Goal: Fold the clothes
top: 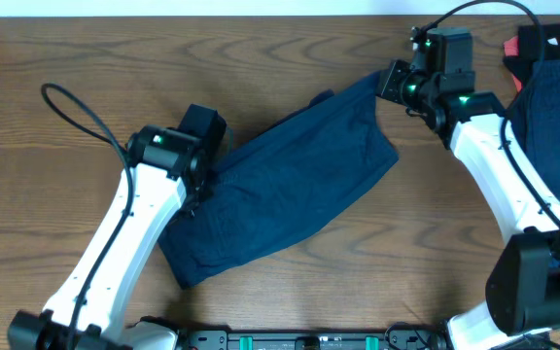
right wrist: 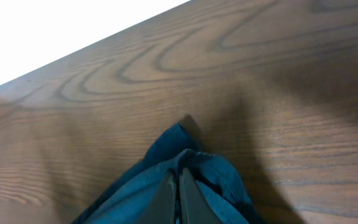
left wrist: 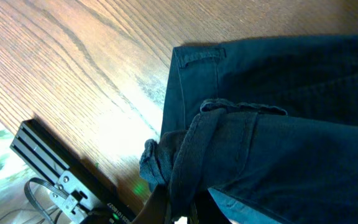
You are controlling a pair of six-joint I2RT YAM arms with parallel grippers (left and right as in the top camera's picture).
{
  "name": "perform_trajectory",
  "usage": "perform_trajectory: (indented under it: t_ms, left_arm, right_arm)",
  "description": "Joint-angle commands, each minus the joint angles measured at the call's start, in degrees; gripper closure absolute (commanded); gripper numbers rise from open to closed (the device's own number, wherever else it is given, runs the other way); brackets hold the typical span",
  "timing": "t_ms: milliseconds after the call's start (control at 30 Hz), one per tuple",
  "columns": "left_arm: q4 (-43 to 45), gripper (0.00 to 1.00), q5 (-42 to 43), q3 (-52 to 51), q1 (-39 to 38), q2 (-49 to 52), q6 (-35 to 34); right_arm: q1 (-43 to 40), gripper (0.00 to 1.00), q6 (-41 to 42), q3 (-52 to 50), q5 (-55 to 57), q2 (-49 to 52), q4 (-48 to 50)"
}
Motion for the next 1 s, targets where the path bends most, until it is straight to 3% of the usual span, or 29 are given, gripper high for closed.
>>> perform_trajectory:
  t_ms: [0, 500, 567, 600, 667, 700, 733, 767, 967]
  left_arm:
    - [0.4, 0.94, -2.2, -0.6, 1.3, 2.4, 1.0]
    - [6.3, 0.94, -2.3, -0.6, 4.2, 11.8, 1.0]
    - [6.8, 0.94, -2.3, -0.6, 5.7, 12.5, 1.2]
    - [6.9, 0.93, -2.3, -0.6, 6.4, 12.7, 1.2]
    - [6.9, 0.74, -2.2, -0.6, 7.8, 12.9, 1.2]
    - [6.8, 0.59, -2.3, -0.6, 8.6, 12.8, 1.2]
    - [6.8, 0.38, -2.2, -0.6, 9.2, 12.8, 1.5]
    - [6.8, 0.22, -2.2, -0.5, 9.7, 12.8, 1.9]
    - [6.2, 0.20, -2.2, -0.2, 12.2, 12.6, 4.7]
  right_arm:
    - [0.7, 0.99, 0.4, 0.4, 4.0, 2.2, 0.7]
    - [2.3, 0.97, 1.7, 0.4, 4.0, 7.6, 6.4]
    - [2.3, 0.94, 1.7, 0.4, 4.0, 7.6, 6.7]
    - [2.3, 0.87, 1.7, 0.4, 4.0, 7.6, 6.7]
    - [2.5, 0.60, 1.7, 0.4, 3.9, 7.6, 6.7]
    - [2.7, 0.39, 1.7, 0.4, 4.0, 7.6, 6.7]
    - [2.8, 0.25, 1.6, 0.4, 4.0, 7.6, 6.8]
    - [2.8, 0.18, 1.7, 0.4, 4.0, 7.6, 6.8]
    - [1.5, 0.14, -0.1, 2.9, 0.3, 6.7, 6.2]
